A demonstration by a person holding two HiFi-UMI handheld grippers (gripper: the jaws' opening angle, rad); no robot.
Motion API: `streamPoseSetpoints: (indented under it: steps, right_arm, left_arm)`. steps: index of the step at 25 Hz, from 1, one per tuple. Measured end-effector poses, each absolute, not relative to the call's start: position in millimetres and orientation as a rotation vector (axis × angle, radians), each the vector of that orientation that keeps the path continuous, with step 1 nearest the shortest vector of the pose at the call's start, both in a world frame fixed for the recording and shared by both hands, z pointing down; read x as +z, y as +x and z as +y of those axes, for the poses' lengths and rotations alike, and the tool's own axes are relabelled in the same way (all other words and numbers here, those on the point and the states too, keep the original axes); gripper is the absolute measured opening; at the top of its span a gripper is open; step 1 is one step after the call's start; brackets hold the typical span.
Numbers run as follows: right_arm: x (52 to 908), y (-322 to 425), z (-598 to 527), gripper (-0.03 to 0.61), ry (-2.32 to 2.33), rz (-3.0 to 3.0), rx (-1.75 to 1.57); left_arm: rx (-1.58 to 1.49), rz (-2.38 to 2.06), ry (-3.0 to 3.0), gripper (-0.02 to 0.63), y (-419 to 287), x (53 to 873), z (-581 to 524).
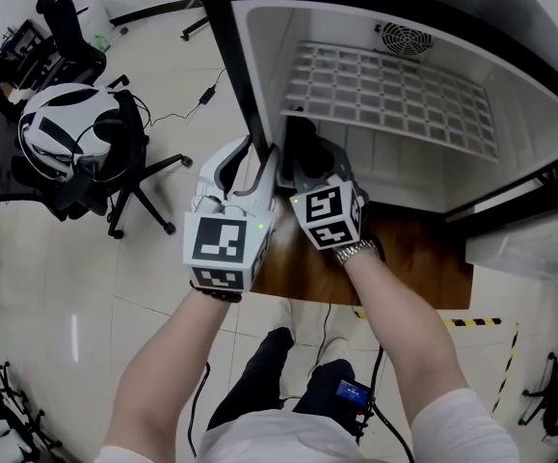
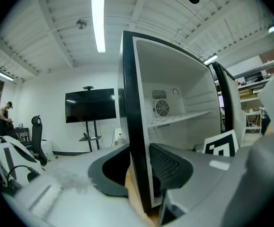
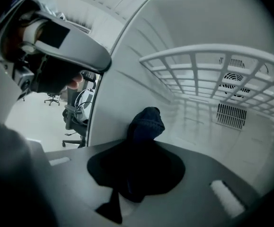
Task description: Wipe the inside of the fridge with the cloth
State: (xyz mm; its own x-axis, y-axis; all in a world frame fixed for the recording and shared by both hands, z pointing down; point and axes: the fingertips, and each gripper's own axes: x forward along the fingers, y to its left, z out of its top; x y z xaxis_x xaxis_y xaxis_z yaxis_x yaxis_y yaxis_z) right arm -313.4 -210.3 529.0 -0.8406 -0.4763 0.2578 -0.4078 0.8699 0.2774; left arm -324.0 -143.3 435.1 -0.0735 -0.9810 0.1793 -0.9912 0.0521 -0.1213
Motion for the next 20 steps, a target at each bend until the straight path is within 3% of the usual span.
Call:
streamPoseSetpoints:
  steps: [20]
  right_arm:
    - [532.7, -333.1, -274.3, 0.080, 0.781, -2.668, -0.242]
  left_arm:
    - [0.325, -2.241, 2.103, 0.123, -324.4, 434.5, -143.3]
